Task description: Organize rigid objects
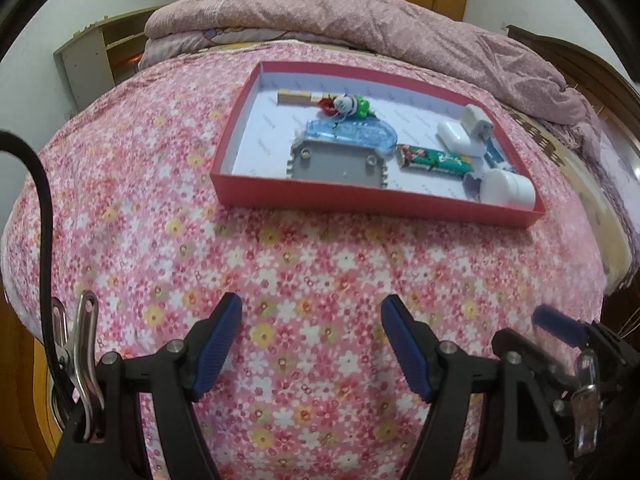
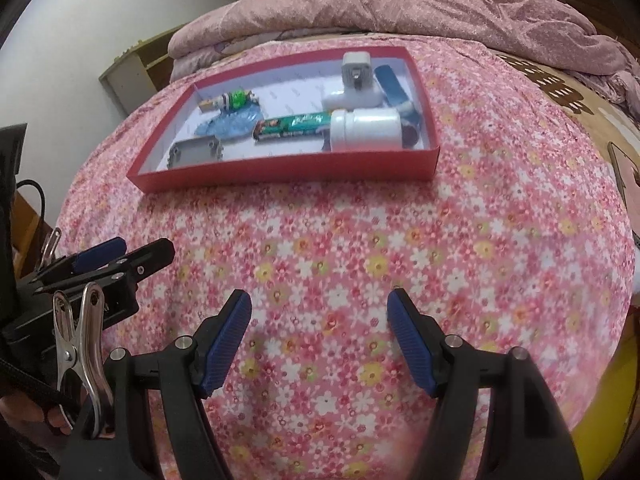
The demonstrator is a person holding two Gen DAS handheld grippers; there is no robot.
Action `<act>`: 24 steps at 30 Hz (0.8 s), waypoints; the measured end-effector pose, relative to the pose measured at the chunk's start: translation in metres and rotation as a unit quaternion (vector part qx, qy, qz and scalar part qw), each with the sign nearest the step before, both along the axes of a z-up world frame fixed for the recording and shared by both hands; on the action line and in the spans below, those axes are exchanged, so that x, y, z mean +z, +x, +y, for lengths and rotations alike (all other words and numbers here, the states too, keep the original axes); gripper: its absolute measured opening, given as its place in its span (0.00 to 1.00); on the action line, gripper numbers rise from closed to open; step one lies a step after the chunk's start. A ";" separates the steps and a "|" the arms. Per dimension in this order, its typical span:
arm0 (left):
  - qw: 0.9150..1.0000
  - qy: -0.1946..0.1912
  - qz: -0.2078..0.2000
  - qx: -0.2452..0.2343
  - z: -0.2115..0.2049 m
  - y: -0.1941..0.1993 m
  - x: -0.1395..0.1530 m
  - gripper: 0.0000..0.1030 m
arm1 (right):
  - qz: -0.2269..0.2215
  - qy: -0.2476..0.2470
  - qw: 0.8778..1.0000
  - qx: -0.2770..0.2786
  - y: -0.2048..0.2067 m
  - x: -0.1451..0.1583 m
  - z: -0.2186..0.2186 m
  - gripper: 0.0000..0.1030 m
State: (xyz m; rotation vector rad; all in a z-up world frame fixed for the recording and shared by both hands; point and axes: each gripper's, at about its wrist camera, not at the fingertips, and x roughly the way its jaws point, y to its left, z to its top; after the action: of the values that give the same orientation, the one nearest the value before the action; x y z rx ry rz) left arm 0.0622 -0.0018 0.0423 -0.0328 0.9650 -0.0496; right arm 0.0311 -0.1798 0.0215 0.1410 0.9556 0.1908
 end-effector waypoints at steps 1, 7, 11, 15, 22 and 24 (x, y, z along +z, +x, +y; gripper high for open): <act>1.000 0.000 0.003 0.002 0.001 0.001 -0.002 0.74 | 0.004 -0.003 1.000 -0.002 0.000 -0.002 0.001 0.70; 1.000 0.000 0.014 0.008 0.003 0.005 -0.010 0.74 | 0.006 -0.019 1.000 -0.008 0.002 -0.006 0.002 0.70; 1.000 0.006 0.016 0.008 0.001 0.006 -0.011 0.74 | 0.001 -0.033 0.999 -0.008 0.002 -0.007 0.006 0.70; 1.000 0.022 0.017 0.006 -0.005 0.006 -0.013 0.76 | -0.007 -0.046 0.999 -0.007 0.001 -0.009 0.011 0.72; 1.000 0.023 0.017 0.008 -0.005 0.007 -0.014 0.77 | -0.013 -0.050 0.999 -0.010 0.000 -0.010 0.013 0.74; 1.000 0.021 0.017 0.009 -0.004 0.006 -0.014 0.78 | -0.013 -0.049 0.999 -0.012 0.000 -0.010 0.012 0.74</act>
State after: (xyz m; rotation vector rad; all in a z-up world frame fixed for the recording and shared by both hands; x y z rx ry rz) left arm 0.0685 -0.0056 0.0279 -0.0041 0.9990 -0.0119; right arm 0.0309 -0.1676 0.0113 0.0600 0.9344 0.1239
